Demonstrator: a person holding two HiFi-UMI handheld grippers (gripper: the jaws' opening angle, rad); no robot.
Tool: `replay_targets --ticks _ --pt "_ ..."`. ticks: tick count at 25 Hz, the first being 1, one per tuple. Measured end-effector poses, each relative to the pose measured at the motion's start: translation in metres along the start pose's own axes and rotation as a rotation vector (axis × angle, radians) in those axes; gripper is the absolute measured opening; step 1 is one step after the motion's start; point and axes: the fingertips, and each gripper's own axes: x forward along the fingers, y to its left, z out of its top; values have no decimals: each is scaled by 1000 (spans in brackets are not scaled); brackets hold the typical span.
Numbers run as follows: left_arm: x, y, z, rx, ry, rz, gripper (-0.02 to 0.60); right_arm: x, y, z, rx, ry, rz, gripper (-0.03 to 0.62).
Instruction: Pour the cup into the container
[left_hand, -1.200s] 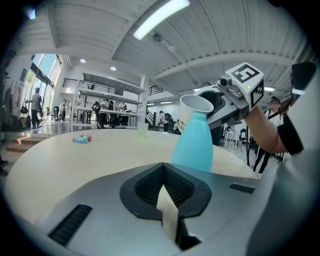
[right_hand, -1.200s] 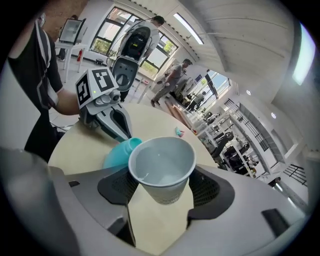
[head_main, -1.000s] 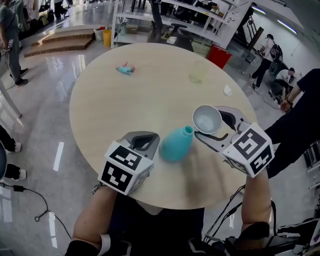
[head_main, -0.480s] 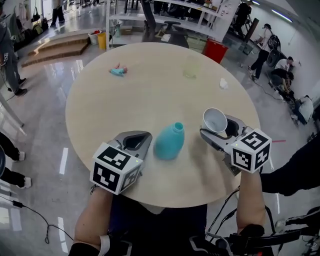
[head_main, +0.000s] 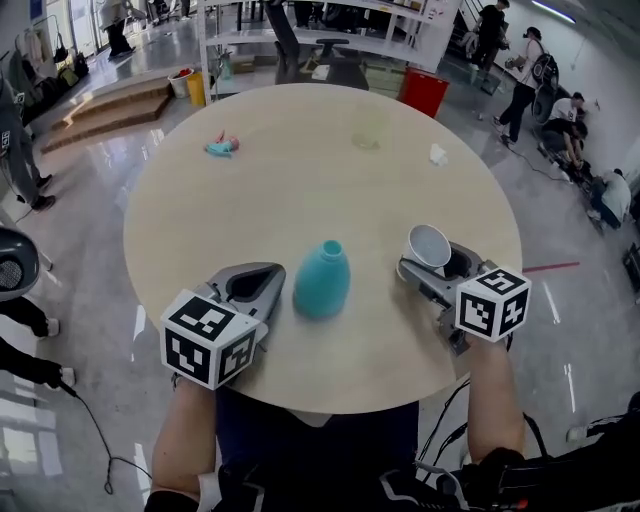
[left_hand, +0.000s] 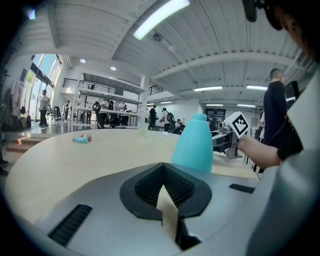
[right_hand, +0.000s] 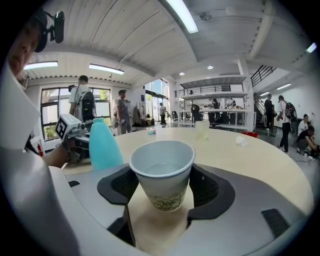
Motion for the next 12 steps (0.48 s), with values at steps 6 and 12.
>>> replay_targets --ticks 6,12 --pt "-2 2 0 0 -2 0 -8 4 2 -6 18 -16 15 318" --pt "-1 0 0 -4 1 -3 -8 2 1 -6 26 -39 28 318"
